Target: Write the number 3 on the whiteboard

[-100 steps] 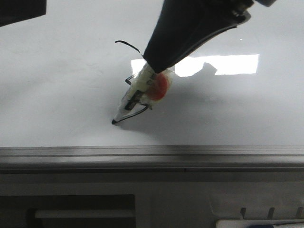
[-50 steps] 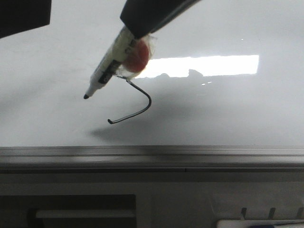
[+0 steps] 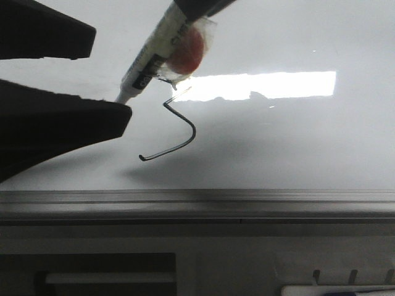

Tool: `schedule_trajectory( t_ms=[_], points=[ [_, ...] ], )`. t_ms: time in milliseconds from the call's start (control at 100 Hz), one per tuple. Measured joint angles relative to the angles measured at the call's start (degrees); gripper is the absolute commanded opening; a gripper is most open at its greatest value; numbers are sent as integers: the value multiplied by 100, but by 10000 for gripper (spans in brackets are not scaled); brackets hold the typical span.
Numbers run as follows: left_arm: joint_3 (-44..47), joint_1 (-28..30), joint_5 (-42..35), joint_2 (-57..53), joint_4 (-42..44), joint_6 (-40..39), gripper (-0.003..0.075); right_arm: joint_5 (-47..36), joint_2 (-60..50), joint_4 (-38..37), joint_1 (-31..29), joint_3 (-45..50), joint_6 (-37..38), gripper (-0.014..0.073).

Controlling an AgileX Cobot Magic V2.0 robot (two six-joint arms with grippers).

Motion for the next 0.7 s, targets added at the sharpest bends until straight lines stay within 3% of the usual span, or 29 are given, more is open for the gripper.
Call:
schedule_trajectory(
  t_ms=[500,620,700],
  points=[
    [0,0,-506,677,-160,0,420,108,0,246,226,0,0,-60],
    [0,0,-560,677,-188,0,316,108,0,275,288,0,0,-60],
    [0,0,-572,686,-188,0,164,108,0,275,288,0,0,-60]
  ],
)
